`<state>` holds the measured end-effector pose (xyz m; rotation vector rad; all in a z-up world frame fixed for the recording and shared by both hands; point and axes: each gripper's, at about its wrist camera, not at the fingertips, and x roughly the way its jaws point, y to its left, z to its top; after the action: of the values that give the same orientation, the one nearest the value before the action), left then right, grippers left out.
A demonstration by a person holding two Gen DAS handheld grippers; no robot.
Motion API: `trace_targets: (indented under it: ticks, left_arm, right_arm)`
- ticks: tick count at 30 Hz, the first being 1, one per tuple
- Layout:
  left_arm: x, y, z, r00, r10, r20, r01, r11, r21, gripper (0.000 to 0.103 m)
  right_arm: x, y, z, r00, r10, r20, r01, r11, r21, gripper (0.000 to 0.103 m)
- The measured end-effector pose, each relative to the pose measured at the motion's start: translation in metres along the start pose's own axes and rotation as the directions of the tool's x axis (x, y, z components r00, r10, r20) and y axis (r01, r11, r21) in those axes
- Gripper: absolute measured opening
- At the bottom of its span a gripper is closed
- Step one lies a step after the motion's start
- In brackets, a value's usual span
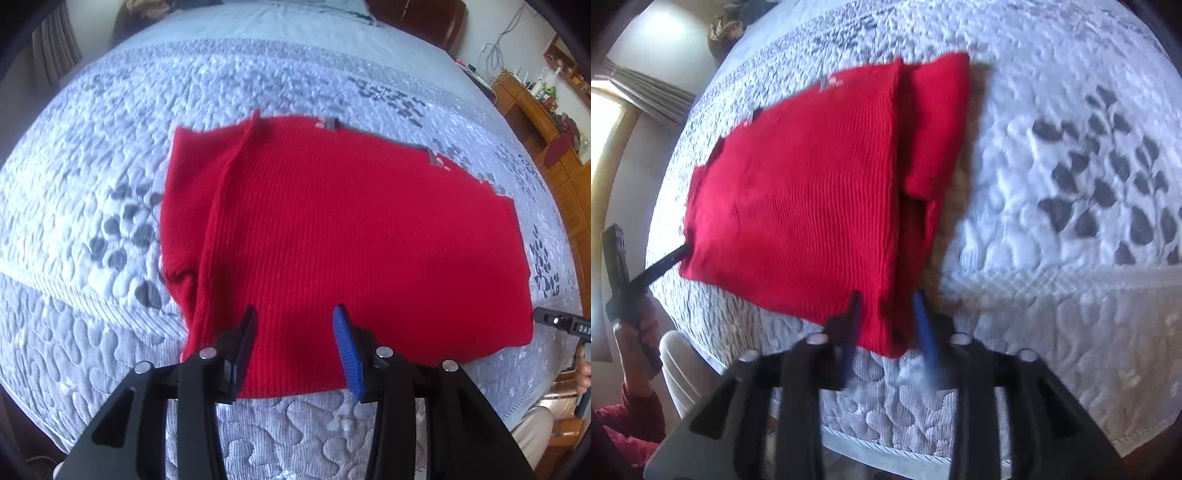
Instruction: Fold small clothes
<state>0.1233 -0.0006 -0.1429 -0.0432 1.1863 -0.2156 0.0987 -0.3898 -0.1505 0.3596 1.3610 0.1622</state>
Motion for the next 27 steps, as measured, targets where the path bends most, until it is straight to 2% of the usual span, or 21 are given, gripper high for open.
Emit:
trace_targets:
  ticks: [1, 3, 7, 9, 12, 17, 22, 25, 27]
  left_arm:
    - [-0.003, -0.004, 0.003, 1.0, 0.007, 0.015, -0.008, 1.0, 0.012, 0.048]
    - [-0.008, -0.01, 0.009, 0.999, 0.016, 0.033, -0.017, 0.999, 0.027, 0.051]
    - [-0.012, -0.019, 0.021, 0.998, 0.021, 0.055, -0.023, 0.999, 0.049, 0.053]
    - [-0.011, -0.023, 0.026, 0.997, 0.027, 0.065, -0.031, 0.998, 0.057, 0.054]
    - [-0.007, -0.028, 0.032, 0.997, 0.035, 0.067, -0.04, 0.997, 0.068, 0.057]
    - [0.006, -0.026, 0.036, 0.998, 0.033, 0.047, -0.036, 0.997, 0.07, 0.059]
    - [0.038, -0.015, 0.04, 0.999, 0.032, -0.039, -0.03, 0.999, 0.04, 0.06]
    - [0.055, -0.004, 0.039, 0.996, -0.037, -0.079, 0.038, 0.999, 0.014, 0.067]
    - [0.057, -0.006, 0.039, 0.996, -0.035, -0.087, 0.039, 0.998, 0.041, 0.068]
  right_arm:
    - [-0.003, 0.0, 0.005, 1.0, -0.012, 0.009, 0.012, 1.0, -0.002, 0.041]
    - [-0.007, -0.001, 0.018, 0.999, -0.038, 0.022, 0.038, 0.999, 0.004, 0.054]
    - [-0.003, 0.001, 0.037, 0.998, -0.063, 0.023, 0.063, 0.998, 0.009, 0.057]
    - [0.001, -0.001, 0.044, 0.998, -0.055, 0.019, 0.055, 0.998, 0.019, 0.066]
    - [0.01, -0.006, 0.049, 0.999, -0.038, 0.005, 0.037, 0.998, 0.05, 0.072]
    - [0.03, -0.013, 0.047, 0.999, -0.018, -0.031, 0.02, 0.996, 0.086, 0.073]
    - [0.04, -0.013, 0.046, 0.999, -0.028, -0.033, 0.03, 0.997, 0.074, 0.075]
    - [0.035, -0.014, 0.045, 0.999, 0.036, -0.022, -0.034, 0.995, 0.089, 0.074]
    - [0.034, -0.016, 0.044, 0.997, 0.071, -0.021, -0.068, 0.992, 0.105, 0.069]
